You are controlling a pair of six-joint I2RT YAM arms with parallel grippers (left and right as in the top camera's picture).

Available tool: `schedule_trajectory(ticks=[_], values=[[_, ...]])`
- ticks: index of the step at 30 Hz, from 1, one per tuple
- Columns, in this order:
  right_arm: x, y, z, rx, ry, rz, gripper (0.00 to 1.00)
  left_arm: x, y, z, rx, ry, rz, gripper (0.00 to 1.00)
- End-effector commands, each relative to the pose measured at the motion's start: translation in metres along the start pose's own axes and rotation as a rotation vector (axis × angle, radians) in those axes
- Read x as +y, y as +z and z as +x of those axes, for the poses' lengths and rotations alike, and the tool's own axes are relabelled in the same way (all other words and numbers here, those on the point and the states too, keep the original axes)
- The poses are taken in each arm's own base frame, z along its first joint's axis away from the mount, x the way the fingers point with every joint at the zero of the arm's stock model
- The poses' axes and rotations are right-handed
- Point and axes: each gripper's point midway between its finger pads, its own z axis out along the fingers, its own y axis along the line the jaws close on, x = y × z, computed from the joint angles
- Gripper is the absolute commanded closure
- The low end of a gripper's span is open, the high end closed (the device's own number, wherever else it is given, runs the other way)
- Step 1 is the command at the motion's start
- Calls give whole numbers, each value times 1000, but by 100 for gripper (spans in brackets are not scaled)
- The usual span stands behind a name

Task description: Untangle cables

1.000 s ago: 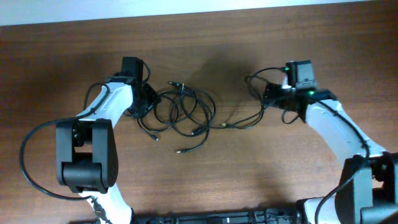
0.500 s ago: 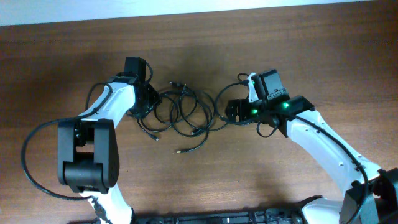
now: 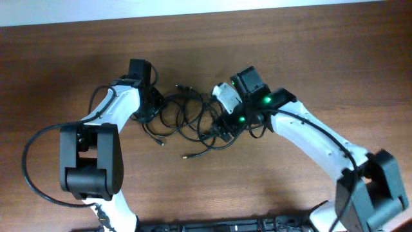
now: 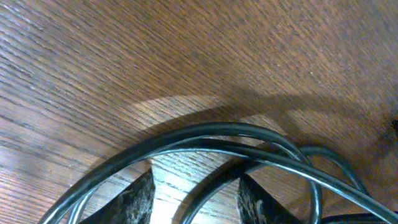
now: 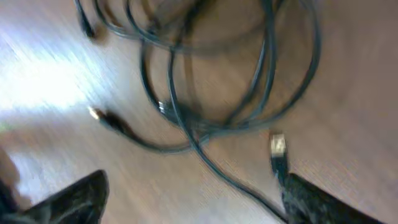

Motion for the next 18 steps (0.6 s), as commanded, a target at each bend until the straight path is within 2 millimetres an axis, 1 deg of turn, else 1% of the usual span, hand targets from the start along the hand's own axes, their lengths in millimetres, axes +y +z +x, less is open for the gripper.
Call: schedule_trajectory(ticks=[1, 2, 3, 6, 7, 9, 11, 12, 13, 14, 15, 16, 18], values=[[-11, 16, 22, 103, -44, 26, 21, 20, 22, 17, 69, -18, -67, 54], [-13, 24, 27, 130, -39, 20, 20, 20, 22, 17, 69, -18, -67, 54], [-16, 34, 33, 159, -90, 9, 20, 20, 22, 17, 69, -18, -67, 53], [-21, 53, 44, 210, -168, -13, 20, 19, 22, 16, 65, -18, -63, 51], [-24, 60, 40, 194, -174, -8, 19, 18, 22, 15, 61, -17, -59, 51], [-29, 67, 27, 144, -192, 7, 19, 16, 22, 13, 54, -17, -52, 50], [-28, 68, 27, 141, -203, 6, 19, 16, 22, 13, 53, -17, -51, 49], [-25, 70, 29, 151, -241, -1, 21, 16, 22, 13, 53, -17, -51, 48], [-19, 73, 37, 171, -316, -14, 24, 16, 22, 13, 51, -16, -49, 48], [-18, 77, 45, 198, -359, 2, 25, 16, 22, 12, 51, -16, -49, 47], [-22, 81, 53, 232, -385, 49, 26, 16, 22, 12, 51, -16, -49, 47], [-20, 83, 56, 242, -396, 57, 27, 16, 22, 12, 51, -16, -49, 46], [-16, 88, 58, 231, -411, 52, 35, 16, 22, 12, 51, -16, -49, 46]])
